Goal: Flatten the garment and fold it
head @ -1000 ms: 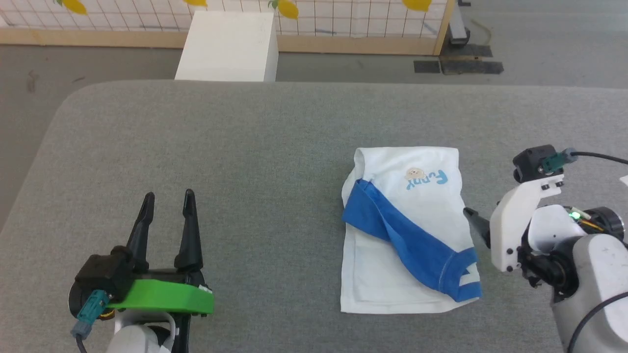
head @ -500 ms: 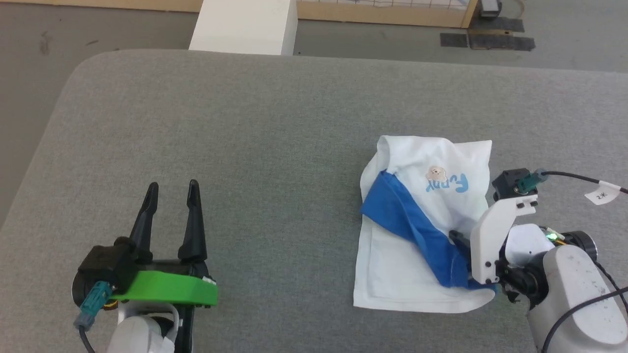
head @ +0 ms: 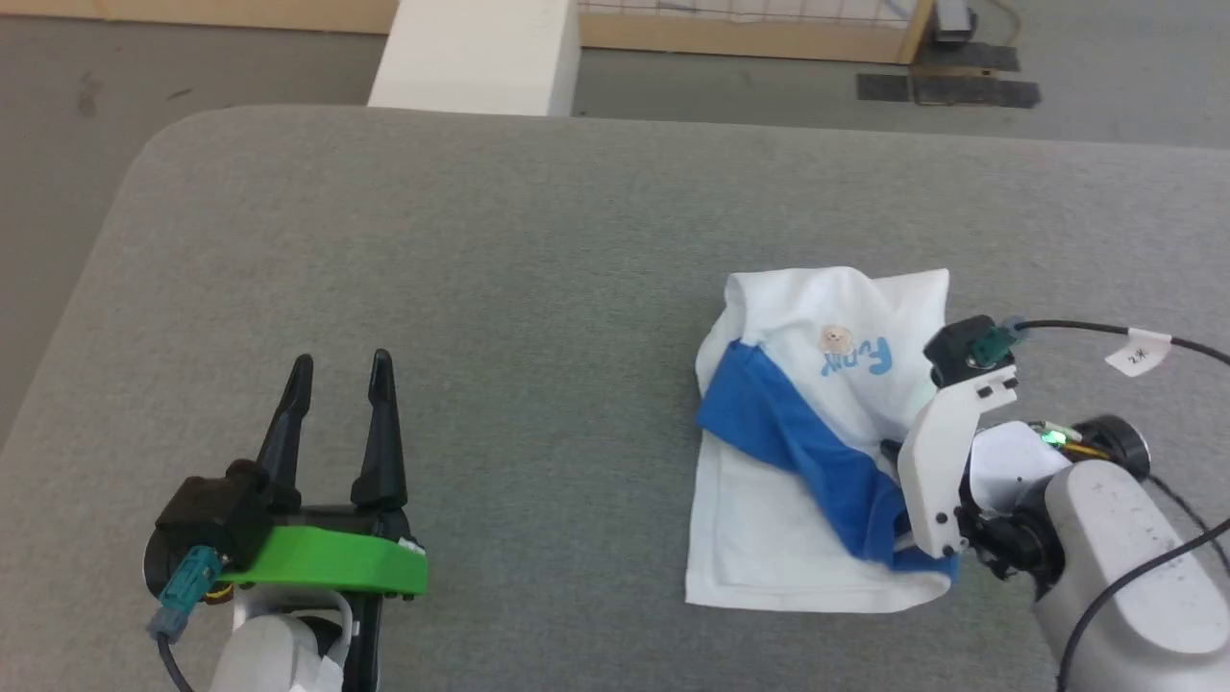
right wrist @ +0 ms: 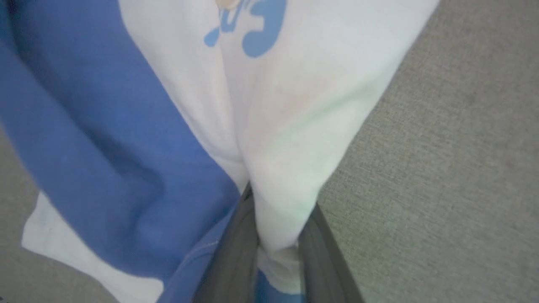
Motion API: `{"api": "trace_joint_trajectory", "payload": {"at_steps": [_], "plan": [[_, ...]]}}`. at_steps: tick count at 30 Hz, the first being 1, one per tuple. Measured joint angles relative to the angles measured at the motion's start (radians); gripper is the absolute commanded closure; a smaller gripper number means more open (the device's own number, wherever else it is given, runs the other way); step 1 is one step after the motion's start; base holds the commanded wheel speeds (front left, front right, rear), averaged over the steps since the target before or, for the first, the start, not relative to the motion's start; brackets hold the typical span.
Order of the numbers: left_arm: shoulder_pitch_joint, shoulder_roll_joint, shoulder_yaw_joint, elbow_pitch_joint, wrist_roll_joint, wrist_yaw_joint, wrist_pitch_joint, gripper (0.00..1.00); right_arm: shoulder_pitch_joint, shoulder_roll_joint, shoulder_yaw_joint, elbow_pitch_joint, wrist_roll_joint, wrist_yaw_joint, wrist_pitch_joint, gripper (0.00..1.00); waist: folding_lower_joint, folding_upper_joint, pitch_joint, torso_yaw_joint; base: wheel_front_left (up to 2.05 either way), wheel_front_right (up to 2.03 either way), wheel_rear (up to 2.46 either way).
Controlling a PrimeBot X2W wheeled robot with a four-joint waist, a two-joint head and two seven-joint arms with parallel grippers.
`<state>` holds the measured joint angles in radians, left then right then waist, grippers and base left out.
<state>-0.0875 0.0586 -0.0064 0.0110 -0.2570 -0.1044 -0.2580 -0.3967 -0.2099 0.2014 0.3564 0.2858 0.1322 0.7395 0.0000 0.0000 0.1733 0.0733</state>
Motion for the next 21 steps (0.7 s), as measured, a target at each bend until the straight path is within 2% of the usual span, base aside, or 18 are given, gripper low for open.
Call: {"api": "trace_joint_trajectory", "payload": {"at_steps": [5, 11, 17, 21], "plan": [[0.000, 0.000, 0.004, -0.017, 0.000, 0.000, 0.000, 0.00, -0.026, -0.166, 0.128, -0.129, 0.125, 0.000, 0.085, 1.00, 0.0000, 0.0000, -0.007, -0.057, 0.00, 0.00, 0.00], [-0.047, 0.011, -0.007, -0.028, 0.005, -0.002, 0.000, 0.00, -0.071, -0.392, 0.190, -0.214, 0.224, 0.000, 0.136, 1.00, 0.0000, 0.0000, 0.009, -0.155, 0.00, 0.00, 0.00], [-0.117, 0.036, -0.021, -0.054, 0.035, -0.002, 0.016, 0.00, -0.142, -0.534, 0.177, -0.160, 0.229, 0.000, 0.112, 1.00, 0.0000, 0.0001, 0.079, -0.257, 0.00, 0.00, 0.00], [-0.149, 0.059, -0.022, -0.092, 0.050, 0.000, 0.040, 0.00, -0.197, -0.579, 0.145, -0.069, 0.200, 0.000, 0.041, 1.00, 0.0000, 0.0000, 0.153, -0.304, 0.00, 0.00, 0.00]]}}
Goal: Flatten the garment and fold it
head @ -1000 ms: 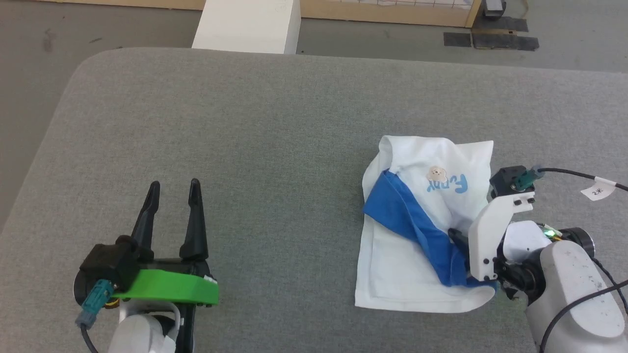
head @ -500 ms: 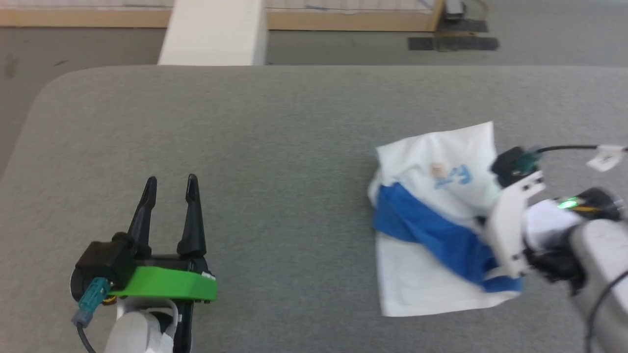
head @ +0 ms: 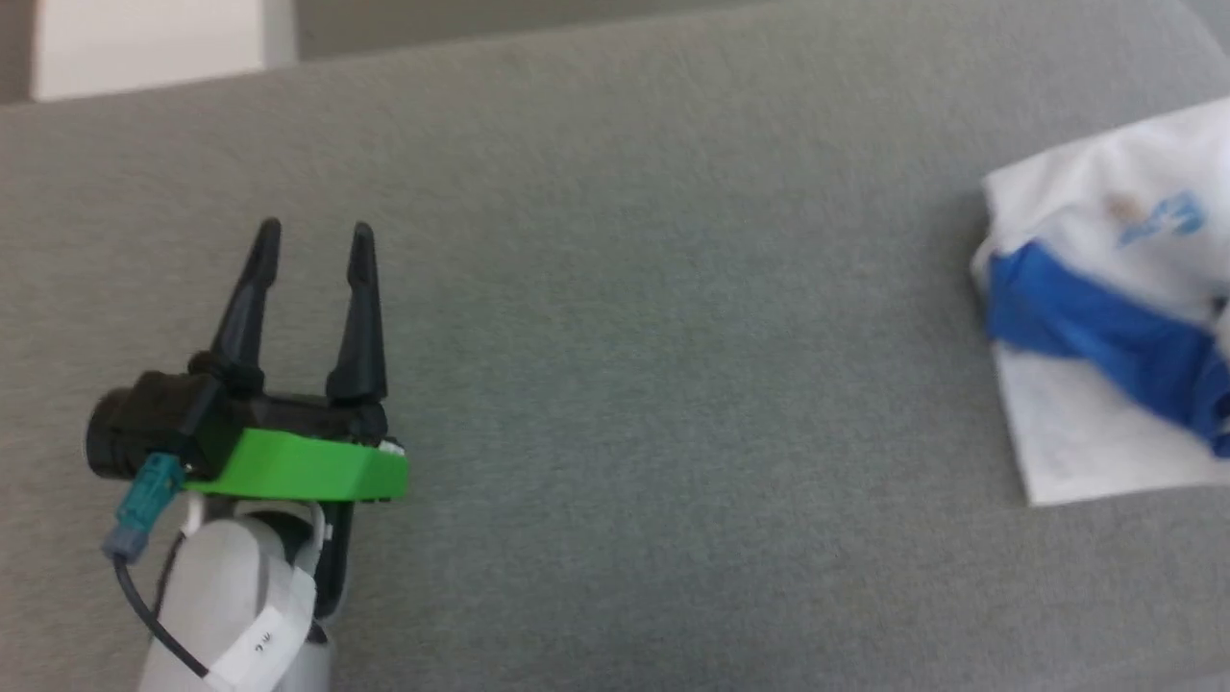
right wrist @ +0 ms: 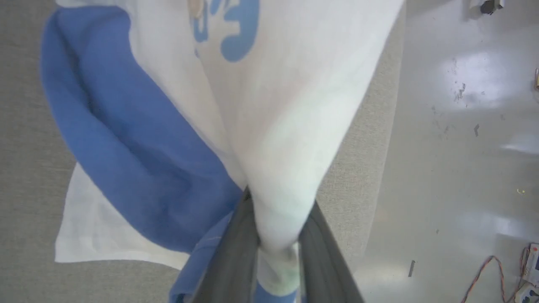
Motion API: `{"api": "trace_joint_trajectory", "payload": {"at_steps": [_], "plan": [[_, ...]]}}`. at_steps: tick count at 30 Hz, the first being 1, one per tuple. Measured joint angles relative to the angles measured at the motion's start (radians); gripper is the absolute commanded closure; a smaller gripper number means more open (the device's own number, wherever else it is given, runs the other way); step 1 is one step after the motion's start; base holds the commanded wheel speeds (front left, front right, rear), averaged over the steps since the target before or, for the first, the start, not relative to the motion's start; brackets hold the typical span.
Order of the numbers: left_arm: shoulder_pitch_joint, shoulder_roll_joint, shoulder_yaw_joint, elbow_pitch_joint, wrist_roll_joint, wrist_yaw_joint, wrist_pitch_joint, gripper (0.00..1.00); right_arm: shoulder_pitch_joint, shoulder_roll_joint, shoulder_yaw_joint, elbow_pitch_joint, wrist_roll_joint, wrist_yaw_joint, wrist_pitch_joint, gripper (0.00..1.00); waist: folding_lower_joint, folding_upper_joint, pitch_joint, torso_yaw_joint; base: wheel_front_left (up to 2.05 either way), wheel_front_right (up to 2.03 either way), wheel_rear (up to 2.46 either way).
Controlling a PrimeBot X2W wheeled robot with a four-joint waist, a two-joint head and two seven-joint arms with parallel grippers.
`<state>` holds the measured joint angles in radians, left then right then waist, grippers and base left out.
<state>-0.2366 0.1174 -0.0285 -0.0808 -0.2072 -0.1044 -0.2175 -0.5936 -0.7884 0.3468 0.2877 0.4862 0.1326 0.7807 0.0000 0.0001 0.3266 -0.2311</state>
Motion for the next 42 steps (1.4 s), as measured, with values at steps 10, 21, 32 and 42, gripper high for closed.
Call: {"api": "trace_joint_trajectory", "payload": {"at_steps": [10, 21, 32, 42], "plan": [[-0.022, 0.045, 0.036, -0.115, 0.016, 0.036, 0.050, 0.00, -0.127, -0.002, -0.117, 0.258, -0.121, 0.000, -0.170, 1.00, 0.0001, 0.0000, 0.195, -0.046, 0.00, 0.00, 0.00], [-0.019, 0.062, 0.052, -0.151, 0.027, 0.050, 0.067, 0.00, -0.223, 0.058, -0.229, 0.453, -0.260, 0.000, -0.321, 0.00, 0.0002, 0.0000, 0.292, -0.038, 0.00, 0.00, 0.00], [0.011, 0.036, 0.064, -0.070, -0.020, 0.059, 0.007, 0.00, -0.298, 0.039, -0.186, 0.352, -0.200, 0.000, -0.413, 0.00, 0.0002, 0.0000, 0.172, -0.031, 0.00, 0.00, 0.00], [0.079, 0.002, 0.111, -0.022, -0.040, 0.100, -0.026, 0.00, -0.318, 0.186, -0.173, 0.064, -0.034, 0.000, -0.577, 0.00, 0.0000, 0.0000, -0.014, 0.001, 0.00, 0.00, 0.00]]}}
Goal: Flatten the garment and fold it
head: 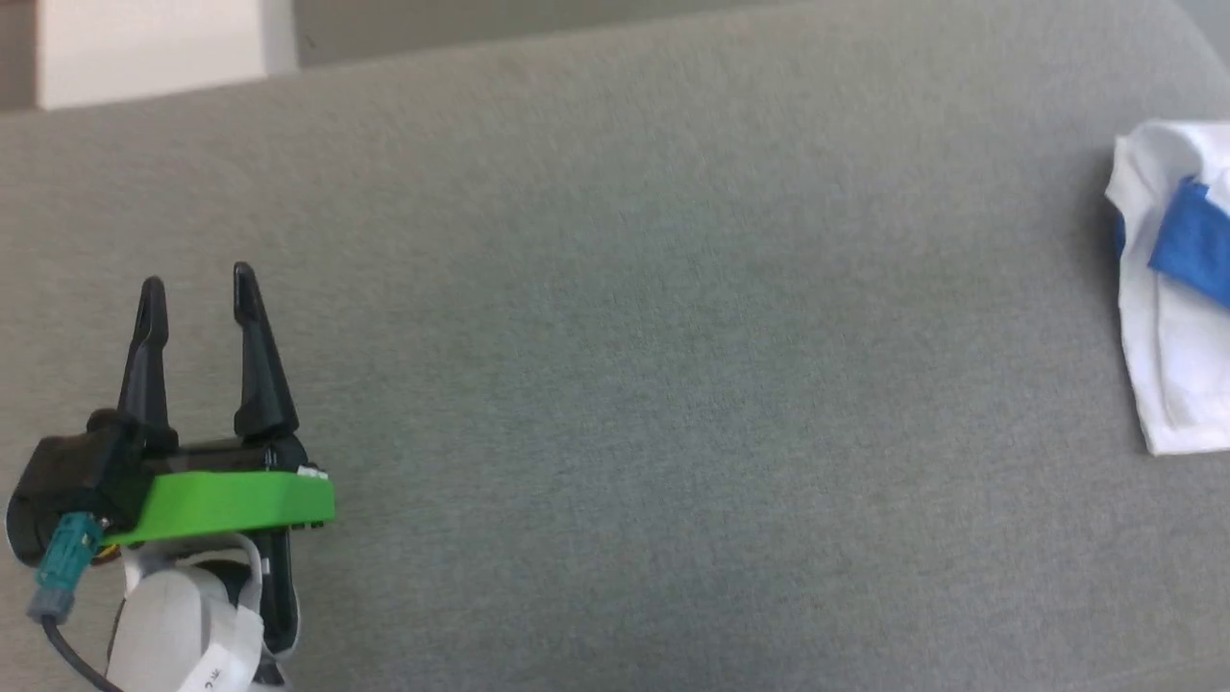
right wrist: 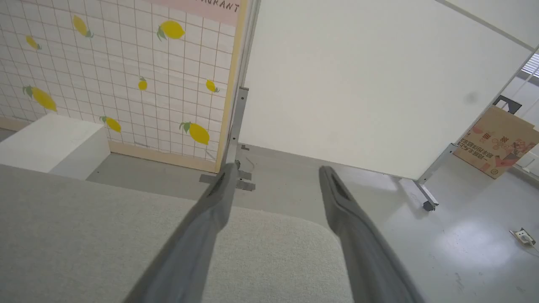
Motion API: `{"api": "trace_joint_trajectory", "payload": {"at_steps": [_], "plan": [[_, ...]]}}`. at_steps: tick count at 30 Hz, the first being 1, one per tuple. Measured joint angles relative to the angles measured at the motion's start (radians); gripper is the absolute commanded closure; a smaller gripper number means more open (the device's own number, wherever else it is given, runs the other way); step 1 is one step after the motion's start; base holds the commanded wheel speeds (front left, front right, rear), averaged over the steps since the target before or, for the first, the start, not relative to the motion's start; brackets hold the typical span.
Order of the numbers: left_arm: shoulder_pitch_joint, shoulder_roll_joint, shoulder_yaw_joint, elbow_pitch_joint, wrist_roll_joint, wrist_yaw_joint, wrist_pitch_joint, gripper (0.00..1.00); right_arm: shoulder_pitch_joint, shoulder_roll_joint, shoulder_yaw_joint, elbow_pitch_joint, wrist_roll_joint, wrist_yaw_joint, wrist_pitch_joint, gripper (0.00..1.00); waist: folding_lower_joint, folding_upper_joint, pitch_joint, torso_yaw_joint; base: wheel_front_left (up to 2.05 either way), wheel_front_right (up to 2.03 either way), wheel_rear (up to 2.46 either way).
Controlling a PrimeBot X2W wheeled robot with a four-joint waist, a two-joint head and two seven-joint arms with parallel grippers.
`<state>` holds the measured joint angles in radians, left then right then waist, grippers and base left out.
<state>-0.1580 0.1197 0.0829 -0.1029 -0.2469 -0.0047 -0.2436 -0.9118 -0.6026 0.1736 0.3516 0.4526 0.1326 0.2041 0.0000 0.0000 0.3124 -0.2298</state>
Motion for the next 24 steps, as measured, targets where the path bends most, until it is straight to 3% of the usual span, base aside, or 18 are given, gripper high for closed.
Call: {"api": "trace_joint_trajectory", "payload": {"at_steps": [5, 13, 16, 24], "plan": [[0.027, -0.009, 0.013, 0.007, -0.001, 0.027, -0.006, 0.00, 0.090, 0.185, -0.108, -0.109, -0.008, 0.000, -0.132, 0.00, 0.0000, 0.0000, -0.087, 0.036, 0.00, 0.00, 0.00], [0.066, -0.023, 0.019, 0.032, -0.002, 0.059, -0.007, 0.00, 0.329, 0.507, -0.240, -0.242, -0.114, -0.001, -0.292, 0.00, -0.0001, 0.0000, -0.192, 0.116, 0.00, 0.00, 0.00], [0.073, -0.025, 0.011, 0.045, -0.002, 0.061, -0.007, 0.00, 0.414, 0.546, -0.255, -0.265, -0.140, -0.001, -0.338, 0.00, 0.0000, 0.0000, -0.222, 0.144, 0.00, 0.00, 0.00], [0.090, -0.033, -0.016, 0.104, -0.001, 0.082, -0.007, 0.00, 0.632, 0.550, -0.235, -0.215, -0.145, -0.001, -0.425, 0.00, 0.0000, 0.0000, -0.287, 0.197, 0.00, 0.00, 0.00]]}}
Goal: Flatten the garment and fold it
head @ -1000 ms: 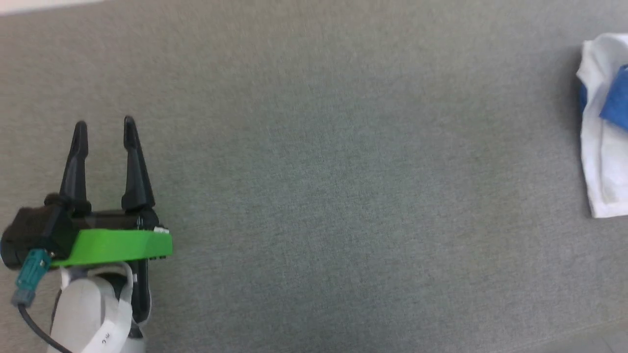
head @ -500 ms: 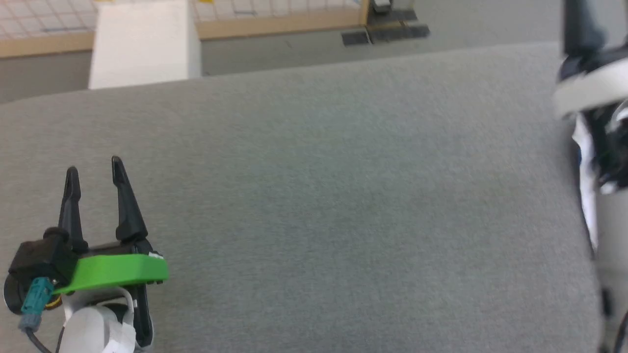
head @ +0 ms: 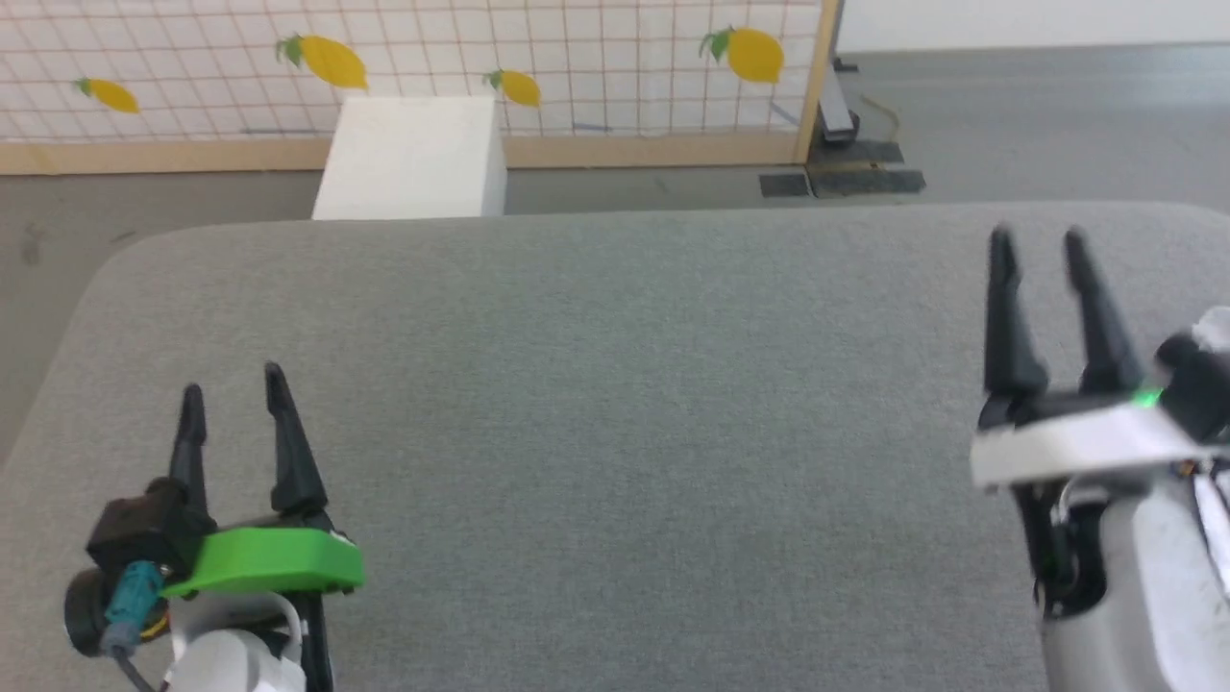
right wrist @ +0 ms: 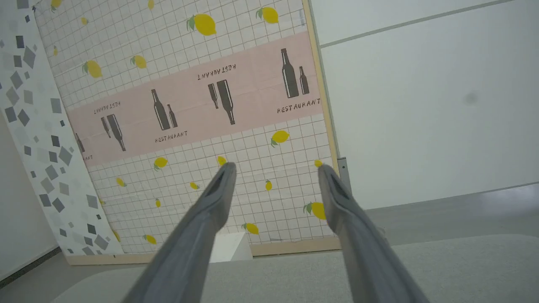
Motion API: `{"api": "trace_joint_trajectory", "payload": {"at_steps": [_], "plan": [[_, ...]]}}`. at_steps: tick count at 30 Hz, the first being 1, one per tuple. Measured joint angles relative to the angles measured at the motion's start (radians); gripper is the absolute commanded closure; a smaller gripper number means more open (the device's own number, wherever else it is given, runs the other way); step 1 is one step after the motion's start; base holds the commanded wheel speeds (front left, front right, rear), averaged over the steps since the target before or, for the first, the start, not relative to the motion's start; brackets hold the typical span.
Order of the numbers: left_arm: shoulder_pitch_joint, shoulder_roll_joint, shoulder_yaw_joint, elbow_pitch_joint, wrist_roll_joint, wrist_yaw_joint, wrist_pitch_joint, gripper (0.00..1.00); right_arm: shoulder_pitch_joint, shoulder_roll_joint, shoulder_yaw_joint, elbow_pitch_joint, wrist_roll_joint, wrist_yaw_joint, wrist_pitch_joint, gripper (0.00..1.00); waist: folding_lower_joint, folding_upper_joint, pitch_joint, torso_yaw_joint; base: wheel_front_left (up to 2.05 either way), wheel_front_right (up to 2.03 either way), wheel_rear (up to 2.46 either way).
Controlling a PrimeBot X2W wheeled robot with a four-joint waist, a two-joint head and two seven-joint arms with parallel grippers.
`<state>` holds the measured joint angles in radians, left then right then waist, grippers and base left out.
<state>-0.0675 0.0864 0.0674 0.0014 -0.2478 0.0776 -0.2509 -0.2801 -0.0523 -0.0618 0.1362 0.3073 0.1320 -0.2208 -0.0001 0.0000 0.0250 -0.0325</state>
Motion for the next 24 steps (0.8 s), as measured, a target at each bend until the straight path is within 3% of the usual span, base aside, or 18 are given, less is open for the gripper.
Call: {"api": "trace_joint_trajectory", "payload": {"at_steps": [15, 24], "plan": [[0.015, -0.019, -0.144, 0.171, 0.058, 0.013, 0.002, 0.00, 0.157, 0.001, 0.029, 0.069, -0.103, 0.000, -0.032, 0.00, 0.0000, 0.0000, -0.011, 0.005, 0.00, 0.00, 0.00], [0.018, -0.024, -0.158, 0.189, 0.065, 0.026, -0.002, 0.00, 0.181, 0.001, 0.036, 0.099, -0.095, 0.000, -0.035, 0.00, 0.0000, 0.0000, -0.003, -0.005, 0.00, 0.00, 0.00]]}}
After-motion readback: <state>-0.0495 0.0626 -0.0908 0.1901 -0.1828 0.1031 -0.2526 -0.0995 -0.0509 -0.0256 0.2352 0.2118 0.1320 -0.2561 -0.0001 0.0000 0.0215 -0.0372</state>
